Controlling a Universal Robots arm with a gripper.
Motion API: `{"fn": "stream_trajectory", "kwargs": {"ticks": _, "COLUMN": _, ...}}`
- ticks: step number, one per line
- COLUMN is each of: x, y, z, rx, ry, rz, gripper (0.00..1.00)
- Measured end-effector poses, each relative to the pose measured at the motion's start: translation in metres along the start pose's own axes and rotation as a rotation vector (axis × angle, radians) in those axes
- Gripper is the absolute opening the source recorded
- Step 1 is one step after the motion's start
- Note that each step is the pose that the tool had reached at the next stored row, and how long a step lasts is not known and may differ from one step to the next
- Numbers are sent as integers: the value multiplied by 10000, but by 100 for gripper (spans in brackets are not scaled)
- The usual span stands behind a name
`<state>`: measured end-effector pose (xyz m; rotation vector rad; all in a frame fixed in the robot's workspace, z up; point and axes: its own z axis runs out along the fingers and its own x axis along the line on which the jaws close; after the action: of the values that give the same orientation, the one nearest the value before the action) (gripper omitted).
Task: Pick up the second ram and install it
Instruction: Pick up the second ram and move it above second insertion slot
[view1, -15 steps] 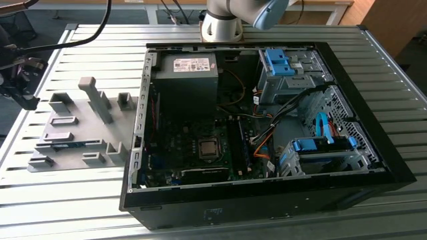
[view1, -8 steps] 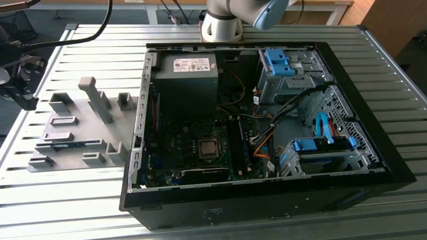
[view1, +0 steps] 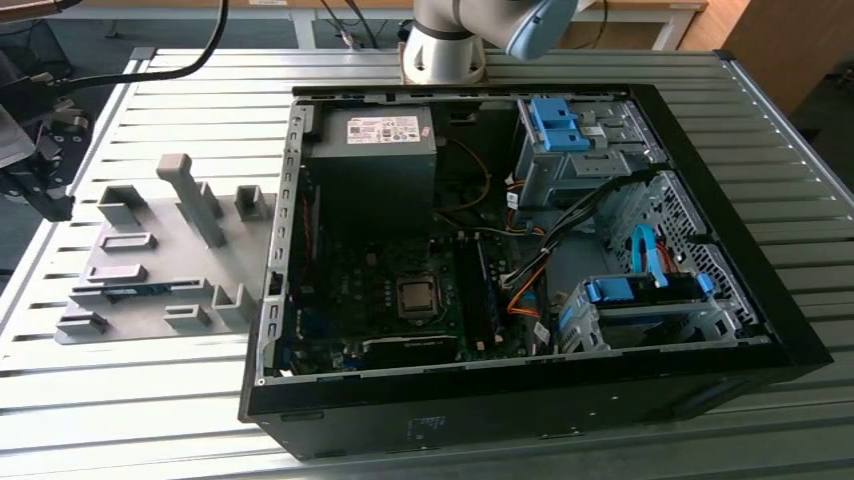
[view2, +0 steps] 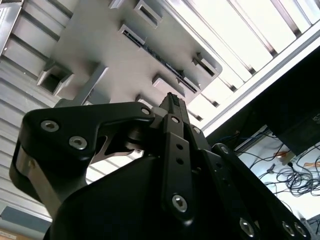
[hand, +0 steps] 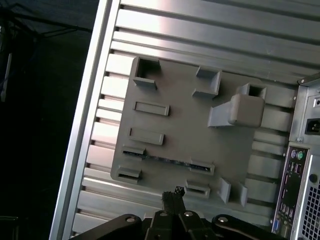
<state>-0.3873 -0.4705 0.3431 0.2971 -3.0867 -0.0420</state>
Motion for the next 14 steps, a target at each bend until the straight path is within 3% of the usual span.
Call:
{"fn": "stream_trajectory", "kwargs": {"ticks": 9, "x": 0, "y": 0, "z": 1, "rx": 22, "ry": 17, "rz": -587, "gripper": 11}}
{"fn": "stream_trajectory", "kwargs": {"ticks": 14, "x": 0, "y": 0, "z": 0, "rx": 26, "ry": 20, "rz": -673, "gripper": 11}}
